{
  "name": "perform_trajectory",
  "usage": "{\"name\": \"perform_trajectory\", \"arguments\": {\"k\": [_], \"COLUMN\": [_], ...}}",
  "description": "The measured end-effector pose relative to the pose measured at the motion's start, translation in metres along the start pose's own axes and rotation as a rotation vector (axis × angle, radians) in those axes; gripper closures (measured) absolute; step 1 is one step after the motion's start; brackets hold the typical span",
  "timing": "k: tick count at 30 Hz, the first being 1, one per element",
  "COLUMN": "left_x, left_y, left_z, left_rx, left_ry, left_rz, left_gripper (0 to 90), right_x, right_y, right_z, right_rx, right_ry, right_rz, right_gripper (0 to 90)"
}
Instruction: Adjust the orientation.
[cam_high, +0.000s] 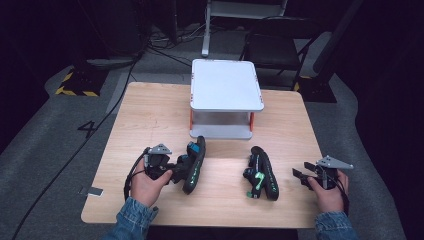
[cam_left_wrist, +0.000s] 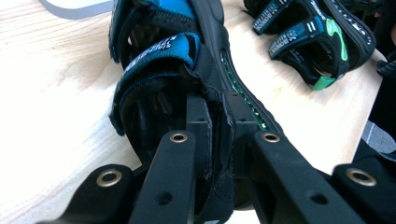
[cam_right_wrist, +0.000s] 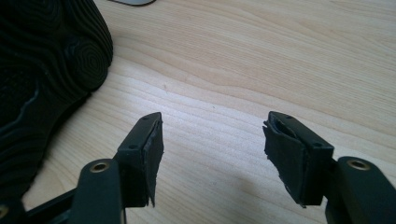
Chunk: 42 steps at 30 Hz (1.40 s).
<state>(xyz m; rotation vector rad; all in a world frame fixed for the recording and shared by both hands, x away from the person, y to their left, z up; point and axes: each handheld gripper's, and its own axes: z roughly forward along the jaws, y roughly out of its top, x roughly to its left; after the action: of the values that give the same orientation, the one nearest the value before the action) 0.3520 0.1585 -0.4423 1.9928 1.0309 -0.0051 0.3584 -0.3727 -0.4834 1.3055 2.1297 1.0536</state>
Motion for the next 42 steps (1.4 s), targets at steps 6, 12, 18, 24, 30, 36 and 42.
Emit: {"name": "perform_trajectory", "arguments": {"k": [6,12,18,24,30,36,42], "left_x": [-0.002,-0.022,-0.038,-0.050,-0.051,-0.038,-0.030], "left_y": [0.004,0.006,0.004,0.003,0.009,0.015,0.016], "left_z": [0.011,0.035,0.055,0.063,0.042,0.031,0.052], "left_rx": [-0.011,-0.016,0.023,0.023,-0.022,-0.053,0.022], "left_ry": [-0.087,-0.135,-0.160,-0.196,-0.203,0.031,0.018], "left_rz": [0.017,0.075,0.112,0.143,0.133,0.268,0.305], "left_gripper": [81.8,79.5,77.4,63.3,53.1,39.9,32.9], "right_x": [-0.001,0.000,-0.002,-0.002,-0.001,-0.001,-0.002], "right_y": [-0.003,-0.005,-0.007,-0.007,-0.007,-0.007,-0.012], "right_z": [-0.004,-0.004,-0.006,-0.006,-0.006,-0.005,-0.010], "right_rx": [0.002,0.006,0.004,0.004,0.006,0.007,0.012], "right_ry": [-0.011,-0.014,-0.020,-0.019,-0.012,-0.011,-0.022], "right_rz": [0.011,0.004,0.013,0.006,0.003,0.002,0.005], "right_gripper": [38.4,38.4,38.4,38.4,38.4,38.4,38.4]}}
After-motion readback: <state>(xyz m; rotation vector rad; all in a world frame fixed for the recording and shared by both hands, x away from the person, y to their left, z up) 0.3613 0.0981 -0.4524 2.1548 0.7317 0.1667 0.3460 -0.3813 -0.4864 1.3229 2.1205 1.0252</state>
